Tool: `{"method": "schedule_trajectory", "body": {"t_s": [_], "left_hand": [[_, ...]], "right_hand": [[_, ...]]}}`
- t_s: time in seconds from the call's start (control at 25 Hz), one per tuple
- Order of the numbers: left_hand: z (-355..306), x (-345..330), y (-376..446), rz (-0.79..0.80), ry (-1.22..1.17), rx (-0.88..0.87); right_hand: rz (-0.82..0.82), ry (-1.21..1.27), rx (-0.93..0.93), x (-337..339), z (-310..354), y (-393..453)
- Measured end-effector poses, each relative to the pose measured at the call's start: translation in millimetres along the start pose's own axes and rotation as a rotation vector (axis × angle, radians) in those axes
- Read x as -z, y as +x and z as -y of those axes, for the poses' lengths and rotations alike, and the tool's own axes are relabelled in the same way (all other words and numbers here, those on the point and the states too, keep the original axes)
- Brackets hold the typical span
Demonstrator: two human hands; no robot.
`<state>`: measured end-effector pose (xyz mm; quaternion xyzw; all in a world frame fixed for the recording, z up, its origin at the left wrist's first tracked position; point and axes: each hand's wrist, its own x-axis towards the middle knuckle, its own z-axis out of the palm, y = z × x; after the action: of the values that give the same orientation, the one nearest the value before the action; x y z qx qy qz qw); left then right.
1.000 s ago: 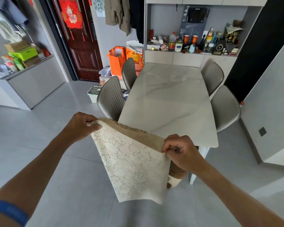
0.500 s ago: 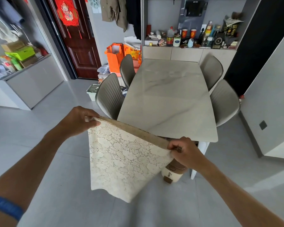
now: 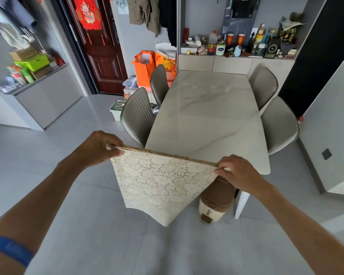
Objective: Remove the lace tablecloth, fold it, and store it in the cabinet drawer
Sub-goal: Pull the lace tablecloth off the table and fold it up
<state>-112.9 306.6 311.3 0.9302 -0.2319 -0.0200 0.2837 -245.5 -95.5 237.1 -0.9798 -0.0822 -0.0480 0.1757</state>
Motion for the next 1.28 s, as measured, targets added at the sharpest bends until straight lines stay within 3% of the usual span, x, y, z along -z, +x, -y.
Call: {"method": "schedule_trajectory", "body": {"t_s": [0.32,0.68,0.84,0.92,1.08,1.16,1.28], "left_hand": [[3.4,-12.9,-3.3,-0.070,-0.063,0.185],[-6.2,-23.7,-5.8,-0.132,-0.106,0.135],[-6.1,-21.9,1.4,-0.148,0.026,0.092],[-8.8,-18.9,2.7,-0.215,-0.089,0.124],[-20.5,-12.6,4.7,-0.250,-0.630,0.354],[-28.3,-10.8,7.2,-0.219,-0.843,0.340],[-38.8,-8.2,13.2,-0.230,-0.886,0.235]], "right_hand": [[-0.213,0.220,-0.157,31.8,5.1,23.9],[-0.218,0.251,-0.130,44.6,4.8,24.1],[-0.204,0.280,-0.184,46.0,4.0,26.2],[-0.233,0.425,-0.276,49.0,1.8,27.6],[-0.249,0.754,-0.394,57.3,2.8,30.9],[-0.282,0.941,-0.408,63.7,4.9,31.4],[-0.402,1.033,-0.391,71.8,4.8,33.8]]}}
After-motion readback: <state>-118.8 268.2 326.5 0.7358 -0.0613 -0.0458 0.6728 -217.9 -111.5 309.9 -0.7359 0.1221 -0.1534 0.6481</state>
